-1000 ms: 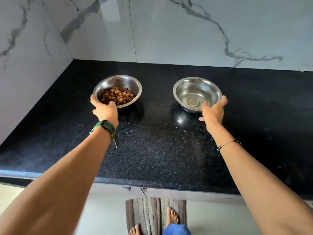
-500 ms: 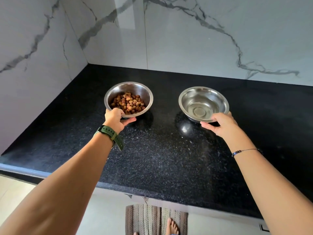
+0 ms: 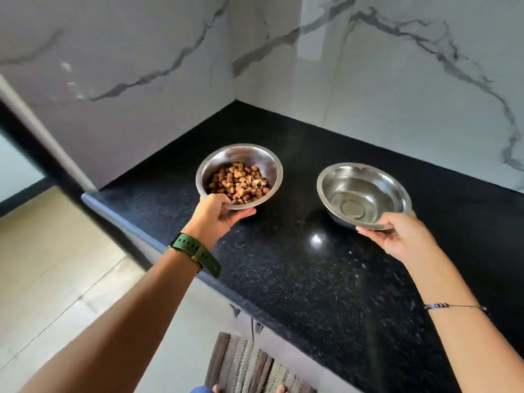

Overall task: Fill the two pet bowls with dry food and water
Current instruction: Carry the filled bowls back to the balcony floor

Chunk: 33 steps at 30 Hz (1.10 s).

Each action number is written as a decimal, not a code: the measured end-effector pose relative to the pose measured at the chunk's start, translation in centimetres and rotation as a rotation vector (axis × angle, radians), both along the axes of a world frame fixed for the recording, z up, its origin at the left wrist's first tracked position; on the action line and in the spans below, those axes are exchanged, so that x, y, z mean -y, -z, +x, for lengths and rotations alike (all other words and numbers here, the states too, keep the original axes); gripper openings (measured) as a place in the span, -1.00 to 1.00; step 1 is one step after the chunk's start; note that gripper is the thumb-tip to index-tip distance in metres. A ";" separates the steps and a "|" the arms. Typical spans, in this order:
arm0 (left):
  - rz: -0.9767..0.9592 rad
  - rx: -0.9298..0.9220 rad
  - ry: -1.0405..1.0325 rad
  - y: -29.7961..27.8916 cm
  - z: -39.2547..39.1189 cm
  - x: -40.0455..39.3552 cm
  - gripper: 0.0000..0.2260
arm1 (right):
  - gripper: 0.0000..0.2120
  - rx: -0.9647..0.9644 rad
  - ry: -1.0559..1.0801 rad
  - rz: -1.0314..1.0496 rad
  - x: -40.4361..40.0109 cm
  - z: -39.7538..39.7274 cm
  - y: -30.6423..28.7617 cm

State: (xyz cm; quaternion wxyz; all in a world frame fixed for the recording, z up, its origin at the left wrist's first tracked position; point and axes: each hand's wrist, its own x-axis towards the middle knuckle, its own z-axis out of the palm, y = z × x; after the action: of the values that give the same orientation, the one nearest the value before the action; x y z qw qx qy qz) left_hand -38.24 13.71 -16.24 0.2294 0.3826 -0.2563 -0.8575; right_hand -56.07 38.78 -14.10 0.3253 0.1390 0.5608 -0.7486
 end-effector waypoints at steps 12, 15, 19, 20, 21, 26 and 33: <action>-0.085 0.041 -0.324 -0.5 21.8 2.2 -0.43 | -0.36 -0.055 -0.462 -0.047 12.1 13.1 -3.4; -0.093 0.046 -0.463 -1.1 27.9 1.6 -0.48 | -0.40 -0.058 -0.616 -0.060 14.9 18.0 -4.2; -0.097 0.061 -0.676 -1.4 35.7 0.1 -0.49 | -0.45 -0.067 -0.786 -0.055 18.7 24.8 -4.6; -0.081 0.066 -0.719 -1.3 37.3 -0.2 -0.47 | -0.45 -0.072 -0.813 -0.059 19.5 26.1 -4.6; -0.067 0.077 -0.767 -1.2 39.0 -0.5 -0.45 | -0.45 -0.079 -0.851 -0.061 20.4 27.8 -4.5; -0.037 0.093 -0.995 -0.9 45.5 -1.9 -0.51 | -0.41 -0.039 -1.003 -0.045 24.3 35.0 -3.2; 0.015 0.094 -1.188 -0.5 51.2 -1.1 -0.58 | -0.42 0.033 -1.119 -0.008 30.2 41.8 -0.5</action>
State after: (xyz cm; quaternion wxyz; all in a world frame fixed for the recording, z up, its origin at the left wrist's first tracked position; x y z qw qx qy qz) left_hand 12.98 14.78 -15.70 0.6556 0.4996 -0.0023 -0.5662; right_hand -14.25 8.56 -13.55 0.6822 -0.1695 0.5409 -0.4618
